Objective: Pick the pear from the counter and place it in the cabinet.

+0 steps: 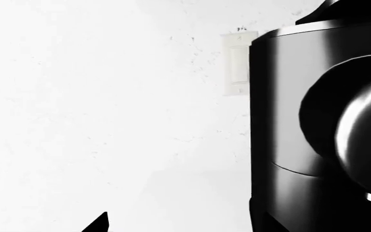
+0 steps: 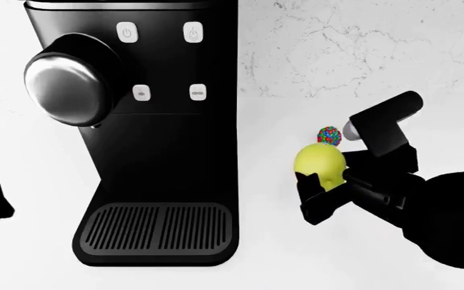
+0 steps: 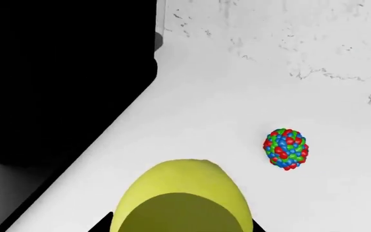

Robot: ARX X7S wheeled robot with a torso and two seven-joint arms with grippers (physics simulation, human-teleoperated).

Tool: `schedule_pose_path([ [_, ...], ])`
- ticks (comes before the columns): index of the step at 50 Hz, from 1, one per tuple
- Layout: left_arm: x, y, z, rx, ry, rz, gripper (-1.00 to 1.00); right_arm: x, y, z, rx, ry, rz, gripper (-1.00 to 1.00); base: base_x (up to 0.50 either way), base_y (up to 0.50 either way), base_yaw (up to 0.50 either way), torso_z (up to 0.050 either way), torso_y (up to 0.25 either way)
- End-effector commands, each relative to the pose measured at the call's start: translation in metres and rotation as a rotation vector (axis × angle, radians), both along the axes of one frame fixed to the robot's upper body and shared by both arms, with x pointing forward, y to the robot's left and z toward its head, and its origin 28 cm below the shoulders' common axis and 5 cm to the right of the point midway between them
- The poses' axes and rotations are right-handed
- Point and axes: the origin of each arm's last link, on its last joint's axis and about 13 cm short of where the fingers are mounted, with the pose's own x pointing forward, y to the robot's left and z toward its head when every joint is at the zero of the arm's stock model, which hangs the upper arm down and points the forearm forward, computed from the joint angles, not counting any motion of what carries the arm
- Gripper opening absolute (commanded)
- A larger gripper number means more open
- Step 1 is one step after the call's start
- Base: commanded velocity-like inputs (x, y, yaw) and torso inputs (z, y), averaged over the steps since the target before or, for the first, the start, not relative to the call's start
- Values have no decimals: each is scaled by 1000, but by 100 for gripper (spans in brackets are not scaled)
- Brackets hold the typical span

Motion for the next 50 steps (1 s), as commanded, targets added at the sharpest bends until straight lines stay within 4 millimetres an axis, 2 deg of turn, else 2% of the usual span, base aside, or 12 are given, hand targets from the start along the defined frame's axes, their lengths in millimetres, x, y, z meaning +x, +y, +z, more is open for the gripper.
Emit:
schedule_pose_path([
  [1,-1,1,2,-4,-5,8,100,-31,-3,55,-54,-159,-26,-100,0,0,0,0,0],
  [6,0,0,4,-6,-8,4,100,-65,9,107,-85,-332,-8,-100,0,0,0,0,2],
  [10,-1,-1,5,-6,-11,3,100,-88,20,135,-102,-435,18,-100,0,0,0,0,0],
  [14,-2,-1,6,-3,-13,5,100,-107,27,149,-114,-499,39,-100,0,0,0,0,0],
  [23,-2,-1,8,-2,-19,3,100,-131,31,158,-116,-578,48,-100,0,0,0,0,0],
  [35,-1,-2,10,3,-20,-1,100,-144,25,169,-123,-646,13,-100,0,0,0,0,0],
  [50,-1,-4,12,10,-22,-5,100,-125,20,203,-167,-701,-28,-100,0,0,0,0,0],
])
